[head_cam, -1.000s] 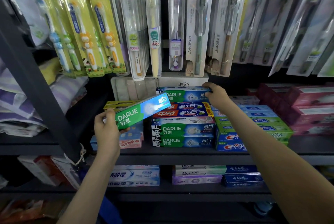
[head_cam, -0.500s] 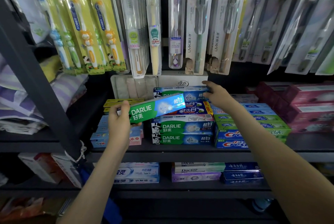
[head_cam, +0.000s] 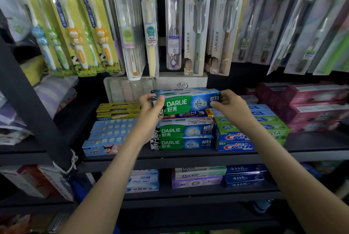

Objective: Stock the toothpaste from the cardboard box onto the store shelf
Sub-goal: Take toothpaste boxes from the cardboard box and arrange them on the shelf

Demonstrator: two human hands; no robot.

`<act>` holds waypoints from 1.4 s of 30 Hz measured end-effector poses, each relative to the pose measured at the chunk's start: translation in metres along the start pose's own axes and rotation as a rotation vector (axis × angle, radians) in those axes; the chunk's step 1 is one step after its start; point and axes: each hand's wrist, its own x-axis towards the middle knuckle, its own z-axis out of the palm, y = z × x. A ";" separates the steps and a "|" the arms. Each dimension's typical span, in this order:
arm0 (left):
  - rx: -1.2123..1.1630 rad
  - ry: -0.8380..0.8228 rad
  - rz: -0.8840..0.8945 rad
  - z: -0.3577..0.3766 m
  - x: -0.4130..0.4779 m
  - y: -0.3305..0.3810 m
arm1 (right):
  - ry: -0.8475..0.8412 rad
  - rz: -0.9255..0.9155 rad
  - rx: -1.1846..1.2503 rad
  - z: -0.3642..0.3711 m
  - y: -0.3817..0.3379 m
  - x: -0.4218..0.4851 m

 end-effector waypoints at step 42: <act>0.801 0.132 -0.071 -0.027 -0.035 -0.039 | -0.085 -0.426 -0.684 0.053 0.031 -0.036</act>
